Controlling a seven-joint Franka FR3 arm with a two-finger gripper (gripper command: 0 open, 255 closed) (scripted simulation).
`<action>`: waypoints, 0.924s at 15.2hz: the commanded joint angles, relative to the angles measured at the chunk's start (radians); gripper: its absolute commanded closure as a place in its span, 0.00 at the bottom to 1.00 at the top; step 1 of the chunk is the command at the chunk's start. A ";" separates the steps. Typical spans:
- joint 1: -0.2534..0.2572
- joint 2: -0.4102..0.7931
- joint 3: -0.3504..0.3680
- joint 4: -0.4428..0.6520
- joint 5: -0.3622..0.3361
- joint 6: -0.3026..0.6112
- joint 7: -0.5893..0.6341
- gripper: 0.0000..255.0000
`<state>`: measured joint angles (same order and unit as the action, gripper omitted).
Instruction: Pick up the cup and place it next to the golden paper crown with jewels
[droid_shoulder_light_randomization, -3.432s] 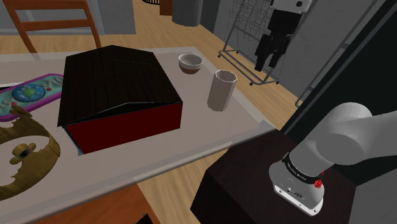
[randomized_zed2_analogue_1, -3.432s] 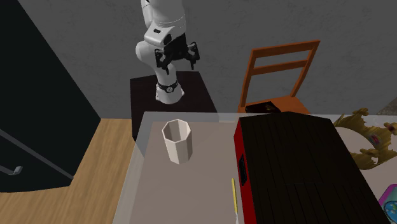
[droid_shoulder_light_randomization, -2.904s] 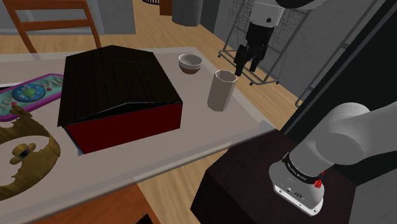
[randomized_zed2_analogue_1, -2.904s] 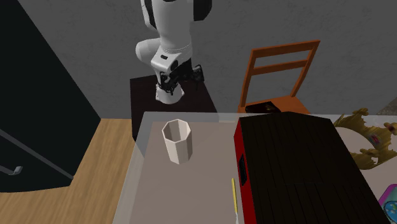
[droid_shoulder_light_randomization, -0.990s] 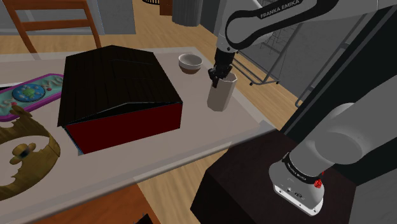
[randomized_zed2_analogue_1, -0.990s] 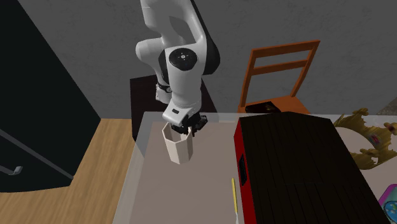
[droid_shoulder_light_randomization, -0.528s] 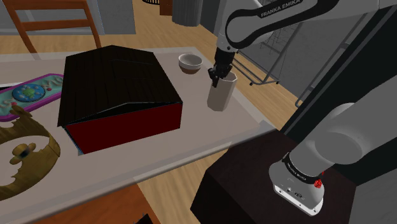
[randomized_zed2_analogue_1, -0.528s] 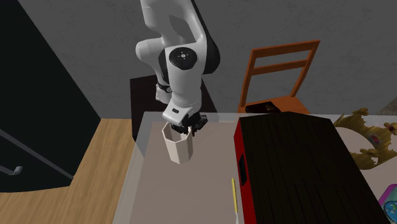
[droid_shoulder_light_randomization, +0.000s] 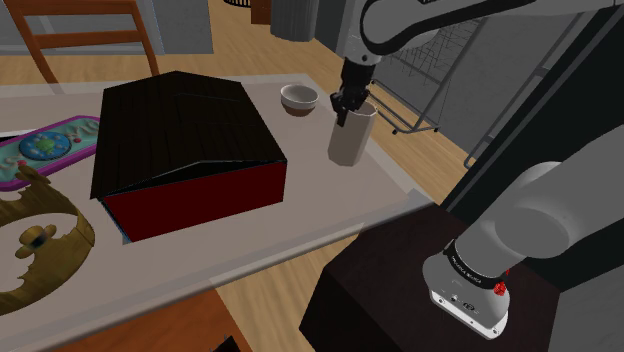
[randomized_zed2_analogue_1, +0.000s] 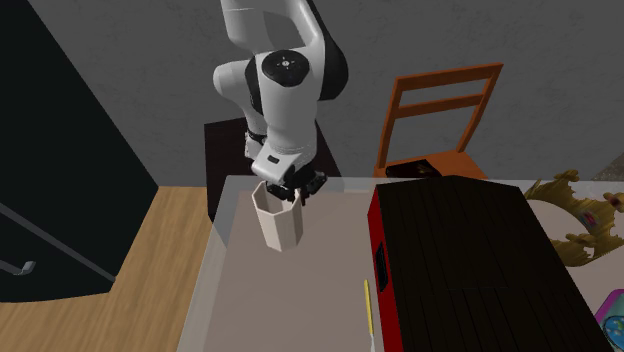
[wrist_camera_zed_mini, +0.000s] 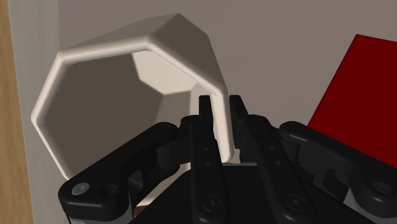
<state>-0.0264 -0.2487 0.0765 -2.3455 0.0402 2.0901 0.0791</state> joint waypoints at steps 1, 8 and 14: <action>0.000 -0.012 -0.001 0.018 0.000 -0.029 0.000 1.00; 0.000 -0.039 -0.003 0.088 0.000 -0.126 0.001 1.00; -0.001 -0.054 -0.004 0.155 -0.001 -0.208 0.002 1.00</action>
<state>-0.0263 -0.2986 0.0743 -2.2027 0.0401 1.8972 0.0834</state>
